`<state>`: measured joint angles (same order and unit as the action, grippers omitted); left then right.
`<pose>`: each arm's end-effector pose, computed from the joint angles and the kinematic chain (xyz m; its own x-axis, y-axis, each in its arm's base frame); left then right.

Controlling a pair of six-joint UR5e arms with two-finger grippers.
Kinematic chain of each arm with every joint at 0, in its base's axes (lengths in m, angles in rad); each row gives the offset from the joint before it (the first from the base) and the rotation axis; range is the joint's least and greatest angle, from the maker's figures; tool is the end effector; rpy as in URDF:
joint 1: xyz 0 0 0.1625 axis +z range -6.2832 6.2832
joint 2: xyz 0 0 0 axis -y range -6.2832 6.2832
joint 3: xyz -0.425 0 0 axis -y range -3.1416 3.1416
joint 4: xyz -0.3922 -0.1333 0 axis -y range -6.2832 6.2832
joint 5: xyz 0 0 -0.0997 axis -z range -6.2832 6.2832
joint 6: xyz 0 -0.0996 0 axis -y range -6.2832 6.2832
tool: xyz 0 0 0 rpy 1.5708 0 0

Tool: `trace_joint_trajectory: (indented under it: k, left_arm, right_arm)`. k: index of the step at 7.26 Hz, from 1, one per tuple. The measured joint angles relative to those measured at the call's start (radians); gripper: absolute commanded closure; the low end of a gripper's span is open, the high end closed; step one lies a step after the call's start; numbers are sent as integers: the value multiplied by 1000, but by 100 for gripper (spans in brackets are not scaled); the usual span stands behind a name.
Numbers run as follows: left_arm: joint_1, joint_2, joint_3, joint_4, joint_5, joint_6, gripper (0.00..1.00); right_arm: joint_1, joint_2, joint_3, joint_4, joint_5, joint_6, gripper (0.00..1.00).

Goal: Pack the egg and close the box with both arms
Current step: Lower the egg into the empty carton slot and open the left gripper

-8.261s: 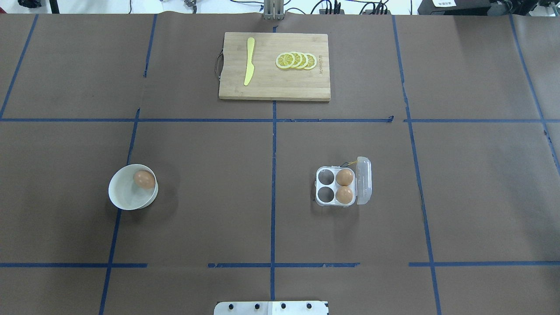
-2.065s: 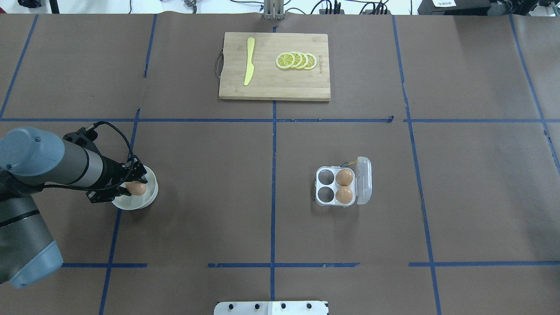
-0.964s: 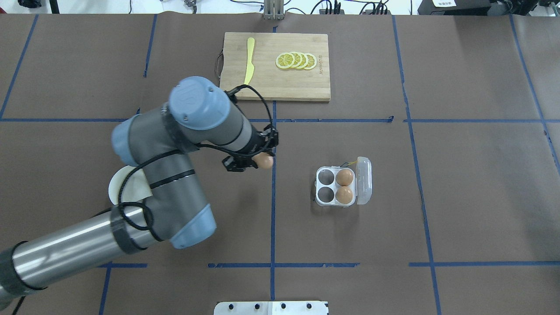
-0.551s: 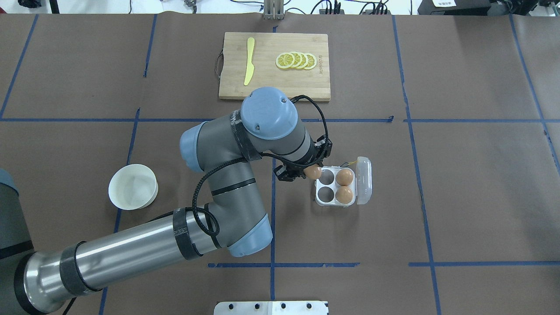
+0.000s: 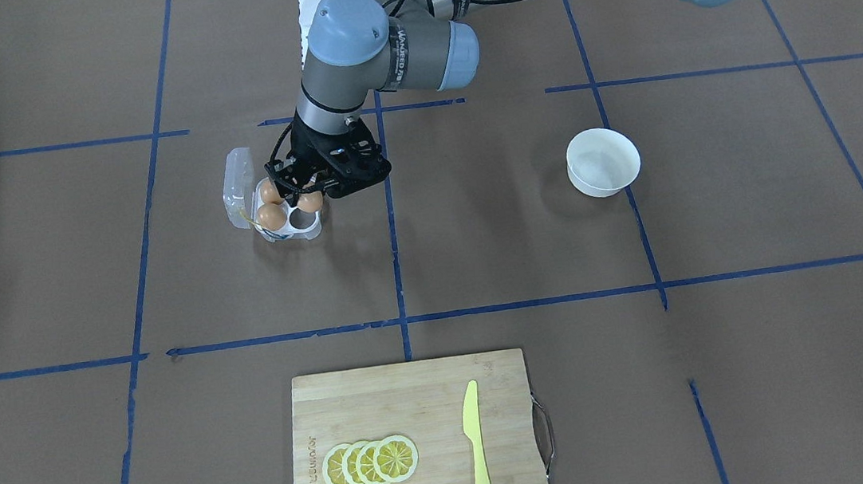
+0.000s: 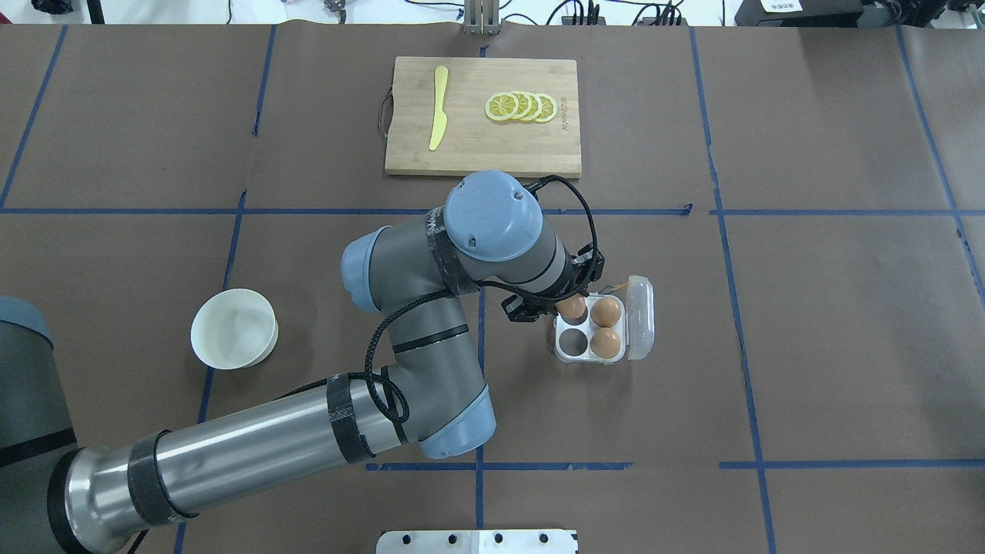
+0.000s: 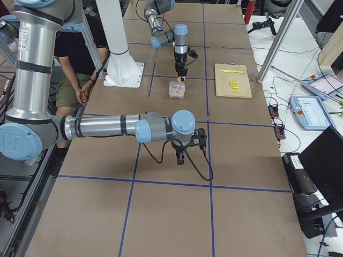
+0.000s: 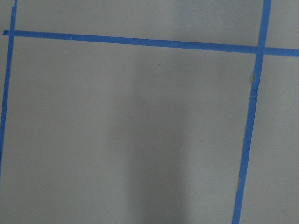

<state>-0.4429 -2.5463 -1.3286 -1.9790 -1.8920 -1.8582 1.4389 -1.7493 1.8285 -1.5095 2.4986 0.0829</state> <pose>0.6527 -0.4223 0.0870 0.3189 -0.4489 -0.8347 0.2478 0.8896 -0.3838 -0.0025 -0.4260 0.5949 0.5884 -0.1080 0.8013 0.0818 0.9939 0.0739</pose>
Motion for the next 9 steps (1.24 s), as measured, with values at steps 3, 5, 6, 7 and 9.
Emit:
trace_joint_trajectory:
  k: [3,5,6,7,9]
  left_arm:
    - [1,-14,29,-30,9,8,71]
    - [1,-27,56,-52,10,8,49]
    - [2,-32,67,-61,10,8,36]
    - [4,-36,73,-64,10,9,25]
    - [8,-39,77,-66,10,18,16]
  right_arm:
    - [0,-5,2,0,2,0,0]
    - [-1,-6,3,0,2,0,0]
    - [-1,-6,3,0,2,0,0]
    - [-1,-6,3,0,2,0,0]
    - [-2,-6,3,0,2,0,0]
